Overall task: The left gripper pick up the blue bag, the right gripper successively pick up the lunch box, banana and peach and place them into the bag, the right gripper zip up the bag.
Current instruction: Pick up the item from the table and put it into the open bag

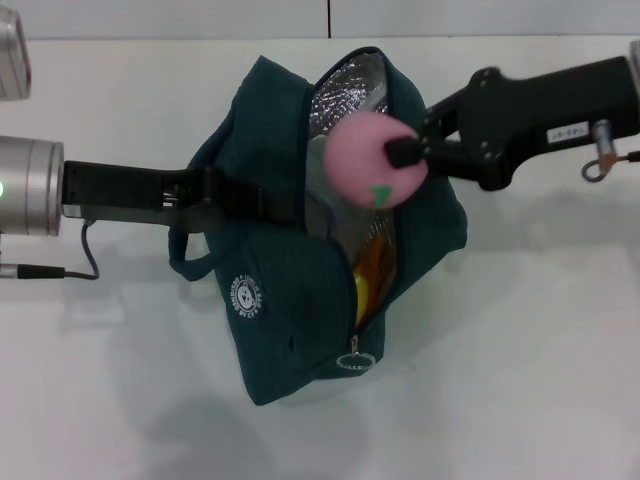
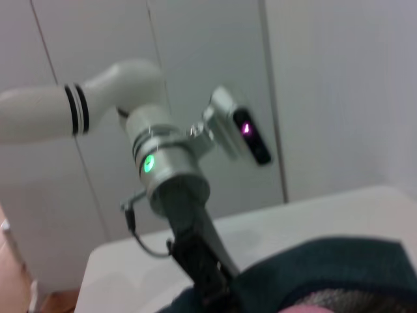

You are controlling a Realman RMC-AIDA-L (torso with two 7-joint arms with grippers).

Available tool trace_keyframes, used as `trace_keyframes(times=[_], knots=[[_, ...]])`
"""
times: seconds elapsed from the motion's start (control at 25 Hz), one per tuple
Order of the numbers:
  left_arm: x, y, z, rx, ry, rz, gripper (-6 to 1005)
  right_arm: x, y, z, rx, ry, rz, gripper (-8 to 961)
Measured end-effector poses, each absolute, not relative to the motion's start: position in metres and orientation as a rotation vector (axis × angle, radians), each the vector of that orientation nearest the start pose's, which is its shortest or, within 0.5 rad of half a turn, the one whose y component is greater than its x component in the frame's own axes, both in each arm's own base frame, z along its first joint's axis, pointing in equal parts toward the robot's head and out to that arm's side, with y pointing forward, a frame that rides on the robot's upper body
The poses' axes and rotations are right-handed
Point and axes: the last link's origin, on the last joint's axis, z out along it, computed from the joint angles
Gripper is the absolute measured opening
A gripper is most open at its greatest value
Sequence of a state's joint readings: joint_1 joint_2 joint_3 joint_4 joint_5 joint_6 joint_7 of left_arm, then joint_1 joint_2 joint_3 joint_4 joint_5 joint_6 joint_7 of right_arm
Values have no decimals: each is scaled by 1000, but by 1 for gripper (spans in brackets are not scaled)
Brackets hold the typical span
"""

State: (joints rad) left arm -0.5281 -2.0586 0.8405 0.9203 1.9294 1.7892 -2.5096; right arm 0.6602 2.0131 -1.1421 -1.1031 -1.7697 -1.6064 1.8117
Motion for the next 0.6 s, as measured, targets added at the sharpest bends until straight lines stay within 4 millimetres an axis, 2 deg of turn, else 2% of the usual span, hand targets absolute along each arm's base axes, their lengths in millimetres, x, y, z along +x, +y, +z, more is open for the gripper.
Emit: trace_keyframes(times=[0.16,0.48,0.6], knots=[[-212,323,30,-2621,-1867,-727,41,114,360,17,-3074,228,560,74],[-212,323,30,-2621,-1861,-728,41,112,360,15,-3087,214,534,139],[-211,324,30,-2621,-1859,-728,41,112,360,15,-3088,208,528,238]])
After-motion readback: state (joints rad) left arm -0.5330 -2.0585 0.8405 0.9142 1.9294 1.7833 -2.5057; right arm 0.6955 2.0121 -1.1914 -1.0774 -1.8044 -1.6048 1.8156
